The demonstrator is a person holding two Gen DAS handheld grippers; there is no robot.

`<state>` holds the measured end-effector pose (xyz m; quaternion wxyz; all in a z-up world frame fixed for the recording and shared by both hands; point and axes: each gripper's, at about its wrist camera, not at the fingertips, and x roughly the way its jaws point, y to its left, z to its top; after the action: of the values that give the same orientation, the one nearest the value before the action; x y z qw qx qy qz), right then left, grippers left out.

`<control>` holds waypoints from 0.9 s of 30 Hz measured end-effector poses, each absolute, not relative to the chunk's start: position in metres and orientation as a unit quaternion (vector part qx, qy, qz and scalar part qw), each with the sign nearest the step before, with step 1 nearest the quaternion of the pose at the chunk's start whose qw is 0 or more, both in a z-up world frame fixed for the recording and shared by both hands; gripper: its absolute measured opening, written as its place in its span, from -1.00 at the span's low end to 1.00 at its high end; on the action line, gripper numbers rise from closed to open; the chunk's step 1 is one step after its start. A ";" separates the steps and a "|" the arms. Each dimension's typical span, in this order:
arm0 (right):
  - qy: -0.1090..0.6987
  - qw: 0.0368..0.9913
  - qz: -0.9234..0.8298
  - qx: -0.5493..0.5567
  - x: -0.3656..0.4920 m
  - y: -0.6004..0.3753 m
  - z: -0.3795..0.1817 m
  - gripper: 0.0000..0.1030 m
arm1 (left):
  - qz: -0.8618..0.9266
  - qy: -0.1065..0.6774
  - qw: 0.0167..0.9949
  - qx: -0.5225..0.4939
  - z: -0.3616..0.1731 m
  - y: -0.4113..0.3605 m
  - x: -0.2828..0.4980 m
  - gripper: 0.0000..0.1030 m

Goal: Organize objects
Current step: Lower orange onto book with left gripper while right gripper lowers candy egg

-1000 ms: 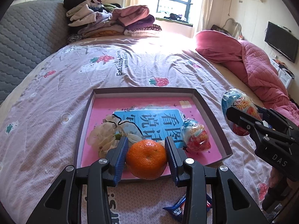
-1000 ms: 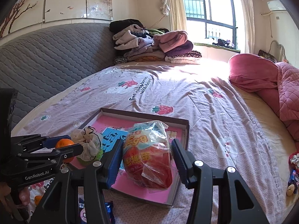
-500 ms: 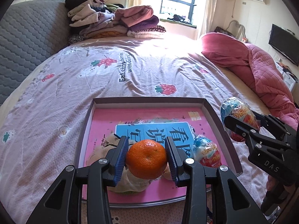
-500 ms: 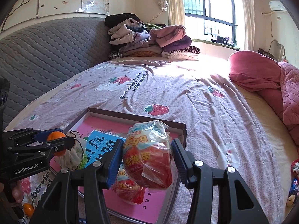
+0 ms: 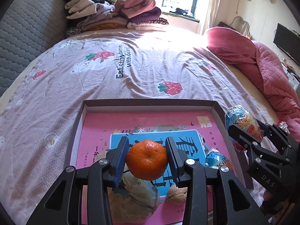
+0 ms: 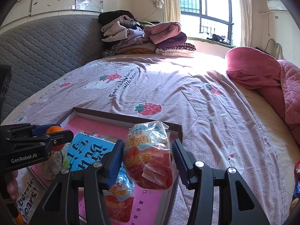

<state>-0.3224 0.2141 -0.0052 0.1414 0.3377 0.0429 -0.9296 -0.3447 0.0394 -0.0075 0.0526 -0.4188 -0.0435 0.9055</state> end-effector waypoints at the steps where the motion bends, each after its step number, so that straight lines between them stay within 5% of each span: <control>1: 0.040 0.139 -0.928 0.344 -0.325 0.215 -0.009 0.02 | 0.903 -0.042 0.051 -0.424 -0.011 0.041 -0.348 -0.19; 27: 0.033 0.115 -0.908 0.401 -0.340 0.212 -0.045 0.03 | 0.872 -0.001 0.050 -0.486 -0.052 0.070 -0.375 -0.18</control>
<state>-0.3398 0.2119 -0.0450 0.1145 0.4006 0.0333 -0.9084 -0.3754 0.0701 -0.0522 0.0496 -0.4862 -0.0006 0.8724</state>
